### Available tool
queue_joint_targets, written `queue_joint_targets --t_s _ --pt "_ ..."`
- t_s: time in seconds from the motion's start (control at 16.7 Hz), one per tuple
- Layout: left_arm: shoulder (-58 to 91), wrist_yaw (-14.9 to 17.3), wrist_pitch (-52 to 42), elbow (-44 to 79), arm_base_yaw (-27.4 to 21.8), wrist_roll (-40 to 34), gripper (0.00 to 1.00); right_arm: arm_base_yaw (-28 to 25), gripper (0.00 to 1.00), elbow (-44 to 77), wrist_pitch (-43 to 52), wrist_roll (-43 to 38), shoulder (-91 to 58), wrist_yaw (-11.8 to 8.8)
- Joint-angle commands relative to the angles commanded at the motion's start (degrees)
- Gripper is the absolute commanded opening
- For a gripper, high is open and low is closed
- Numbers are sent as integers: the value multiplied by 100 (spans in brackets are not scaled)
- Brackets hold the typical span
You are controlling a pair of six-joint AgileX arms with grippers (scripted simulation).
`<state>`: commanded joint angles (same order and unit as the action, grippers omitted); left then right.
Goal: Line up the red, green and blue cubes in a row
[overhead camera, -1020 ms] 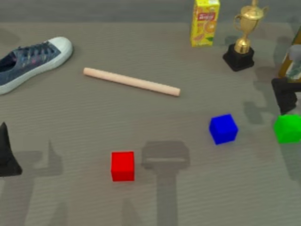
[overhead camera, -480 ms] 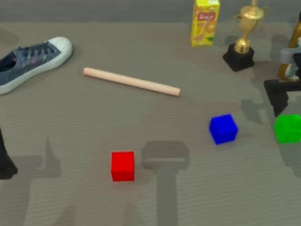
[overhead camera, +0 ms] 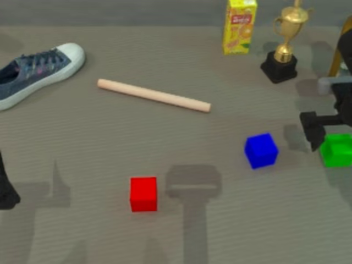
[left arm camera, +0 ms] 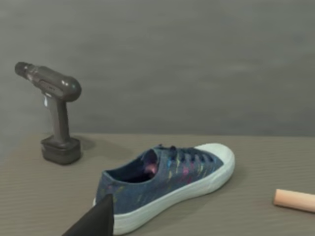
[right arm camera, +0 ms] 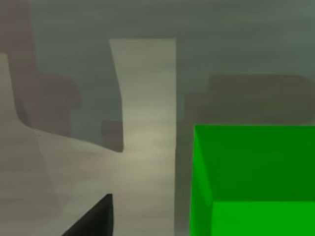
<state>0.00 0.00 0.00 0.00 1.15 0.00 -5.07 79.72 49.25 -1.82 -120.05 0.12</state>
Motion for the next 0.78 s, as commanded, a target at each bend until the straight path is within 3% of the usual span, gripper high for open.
queue_joint_targets --t_s 0.42,0.78 --pt "0 0 0 0 0 0 100 -8 100 -266 -446 -10 -221 2" --pt "0 0 0 0 0 0 100 -8 55 -266 -446 -10 -221 2"
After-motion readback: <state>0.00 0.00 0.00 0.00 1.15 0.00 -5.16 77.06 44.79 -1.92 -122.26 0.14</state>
